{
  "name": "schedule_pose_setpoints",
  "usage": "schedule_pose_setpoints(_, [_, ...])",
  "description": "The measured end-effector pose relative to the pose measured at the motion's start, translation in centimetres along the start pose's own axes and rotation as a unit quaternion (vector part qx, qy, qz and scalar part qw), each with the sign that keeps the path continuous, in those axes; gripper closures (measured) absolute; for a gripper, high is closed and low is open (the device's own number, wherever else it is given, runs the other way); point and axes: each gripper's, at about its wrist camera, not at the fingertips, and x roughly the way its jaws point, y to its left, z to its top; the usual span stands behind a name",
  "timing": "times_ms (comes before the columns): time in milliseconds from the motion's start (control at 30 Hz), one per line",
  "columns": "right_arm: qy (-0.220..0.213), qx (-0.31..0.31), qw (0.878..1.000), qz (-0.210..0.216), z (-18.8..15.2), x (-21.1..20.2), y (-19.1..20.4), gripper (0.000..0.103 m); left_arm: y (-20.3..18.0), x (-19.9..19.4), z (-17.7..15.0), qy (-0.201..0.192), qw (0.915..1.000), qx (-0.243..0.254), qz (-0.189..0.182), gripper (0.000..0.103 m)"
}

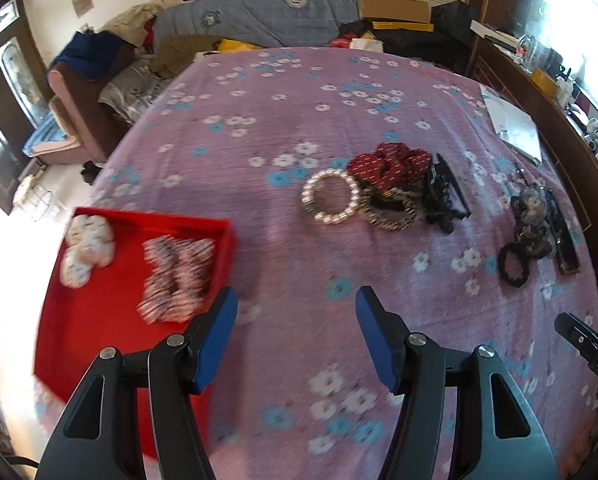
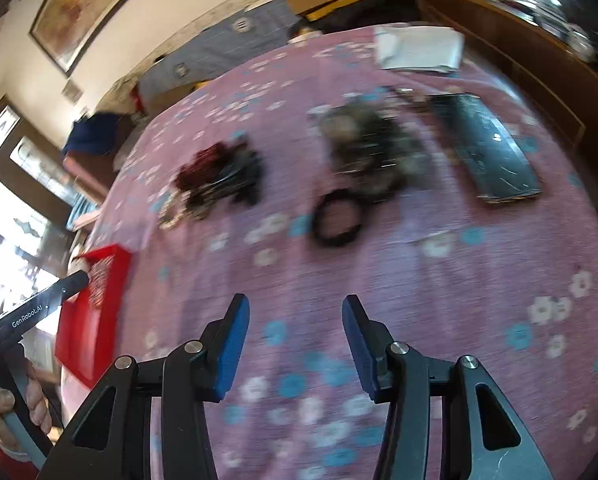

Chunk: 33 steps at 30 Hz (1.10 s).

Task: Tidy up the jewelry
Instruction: 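Move both tools back to the remaining accessories, then grasp dark red polka-dot scrunchie with left tool while right tool grasps grey sheer scrunchie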

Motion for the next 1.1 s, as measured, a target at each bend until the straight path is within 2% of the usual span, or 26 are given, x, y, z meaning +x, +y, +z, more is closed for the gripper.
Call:
schedule_pose_setpoints(133, [-0.012,0.024,1.000,-0.012,1.4,-0.3,-2.8,0.050,-1.5,2.1,2.2,0.007,0.9997,0.000,-0.025,0.043])
schedule_pose_setpoints(267, [-0.027,0.033,0.999,-0.014,3.5,0.0,-3.9,0.043,-3.1,3.9,4.5,0.007,0.9989,0.009,-0.045,0.043])
schedule_pose_setpoints(467, [-0.037,0.006,0.999,-0.021,6.7,2.0,-2.8,0.034,-5.6,7.1,7.7,0.005,0.9980,0.037,-0.051,0.043])
schedule_pose_setpoints(667, [-0.032,-0.026,0.998,-0.042,8.9,4.7,-1.4,0.032,-7.1,10.9,9.9,0.025,0.9966,0.052,-0.059,0.043])
schedule_pose_setpoints(867, [-0.032,-0.047,0.996,-0.074,9.9,6.6,-0.8,0.032,-7.7,12.7,10.8,0.039,0.9954,0.051,-0.071,0.043])
schedule_pose_setpoints(900, [-0.032,-0.048,0.995,-0.076,10.0,6.7,-0.8,0.033,-7.8,12.8,10.8,0.040,0.9951,0.051,-0.075,0.049])
schedule_pose_setpoints(933, [-0.032,-0.049,0.995,-0.078,10.0,6.8,-0.7,0.044,-7.9,12.8,10.8,0.041,0.9946,0.049,-0.082,0.068])
schedule_pose_setpoints(967, [-0.032,-0.051,0.995,-0.082,10.0,6.9,-0.7,0.067,-8.0,12.8,10.7,0.043,0.9943,0.049,-0.085,0.079])
schedule_pose_setpoints(1000, [-0.028,-0.053,0.994,-0.086,10.0,6.9,-0.7,0.076,-8.1,12.9,10.7,0.049,0.9937,0.047,-0.090,0.088])
schedule_pose_setpoints(1067, [-0.033,-0.053,0.994,-0.087,9.9,6.6,-0.6,0.087,-8.0,12.3,10.5,0.042,0.9932,0.042,-0.101,0.090])
schedule_pose_setpoints(1100, [-0.035,-0.053,0.994,-0.087,9.8,6.3,-0.5,0.089,-8.0,12.0,10.4,0.040,0.9929,0.040,-0.105,0.091])
